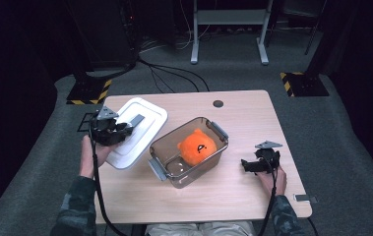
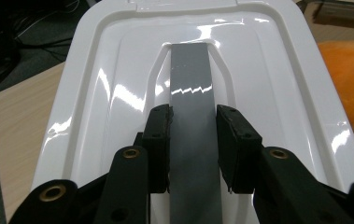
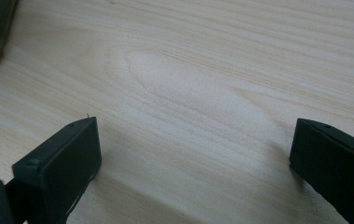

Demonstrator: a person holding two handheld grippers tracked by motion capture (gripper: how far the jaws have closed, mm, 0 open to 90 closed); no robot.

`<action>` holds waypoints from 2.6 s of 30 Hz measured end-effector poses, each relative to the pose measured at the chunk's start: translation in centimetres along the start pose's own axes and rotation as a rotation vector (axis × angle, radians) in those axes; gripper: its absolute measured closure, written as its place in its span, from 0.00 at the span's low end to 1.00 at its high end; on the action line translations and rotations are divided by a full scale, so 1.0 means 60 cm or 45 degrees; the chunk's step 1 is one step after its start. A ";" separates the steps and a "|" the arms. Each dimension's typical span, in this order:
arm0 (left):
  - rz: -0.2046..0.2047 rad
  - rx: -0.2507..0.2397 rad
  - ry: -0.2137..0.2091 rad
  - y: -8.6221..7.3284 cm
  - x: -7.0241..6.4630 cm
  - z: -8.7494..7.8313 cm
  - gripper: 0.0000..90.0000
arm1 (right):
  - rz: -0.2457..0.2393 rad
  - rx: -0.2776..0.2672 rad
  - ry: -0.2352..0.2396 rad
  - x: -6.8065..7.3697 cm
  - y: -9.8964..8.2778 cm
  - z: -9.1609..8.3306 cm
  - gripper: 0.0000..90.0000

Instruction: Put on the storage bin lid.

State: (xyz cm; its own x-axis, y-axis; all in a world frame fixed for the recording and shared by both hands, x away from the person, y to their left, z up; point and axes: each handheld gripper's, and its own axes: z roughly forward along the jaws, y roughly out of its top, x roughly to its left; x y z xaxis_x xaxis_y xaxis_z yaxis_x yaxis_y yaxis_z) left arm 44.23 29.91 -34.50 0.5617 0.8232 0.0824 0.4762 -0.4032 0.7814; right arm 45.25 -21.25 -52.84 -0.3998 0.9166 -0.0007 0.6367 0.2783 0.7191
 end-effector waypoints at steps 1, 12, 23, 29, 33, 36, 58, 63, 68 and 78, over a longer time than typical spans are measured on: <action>0.005 0.001 -0.009 0.005 -0.005 0.000 0.74 | 0.000 0.000 0.000 0.000 0.000 0.000 0.01; 0.069 -0.011 -0.080 0.038 -0.046 0.009 0.74 | 0.008 -0.005 -0.002 0.001 0.000 0.000 0.02; 0.129 0.034 -0.168 0.062 -0.104 0.048 0.74 | 0.015 -0.011 -0.009 0.001 0.000 0.001 0.02; 0.163 0.048 -0.215 0.072 -0.130 0.069 0.74 | 0.010 -0.012 -0.008 0.000 0.000 0.001 0.02; 0.170 0.061 -0.245 0.078 -0.145 0.083 0.74 | 0.011 -0.011 -0.009 0.001 0.000 0.001 0.02; 0.177 0.064 -0.259 0.081 -0.153 0.091 0.74 | 0.009 -0.012 -0.008 0.000 0.000 0.001 0.02; 0.263 0.141 -0.353 0.085 -0.214 0.144 0.74 | 0.007 -0.011 -0.006 0.000 0.000 0.001 0.02; 0.261 0.157 -0.363 0.081 -0.218 0.151 0.74 | 0.005 -0.010 -0.006 0.000 0.000 0.001 0.02; 0.270 0.173 -0.363 0.077 -0.221 0.157 0.74 | 0.011 -0.012 -0.008 0.000 0.000 0.001 0.02; 0.280 0.176 -0.367 0.074 -0.221 0.161 0.73 | 0.000 -0.009 -0.003 -0.001 0.000 0.000 0.02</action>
State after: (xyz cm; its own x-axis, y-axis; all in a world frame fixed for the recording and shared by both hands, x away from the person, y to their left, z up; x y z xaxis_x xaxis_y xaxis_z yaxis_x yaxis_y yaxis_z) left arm 45.44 13.36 -38.11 0.8182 0.5731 0.0459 0.3991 -0.6236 0.6722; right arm 45.27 -21.28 -52.86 -0.3985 0.9172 -0.0024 0.6320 0.2765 0.7239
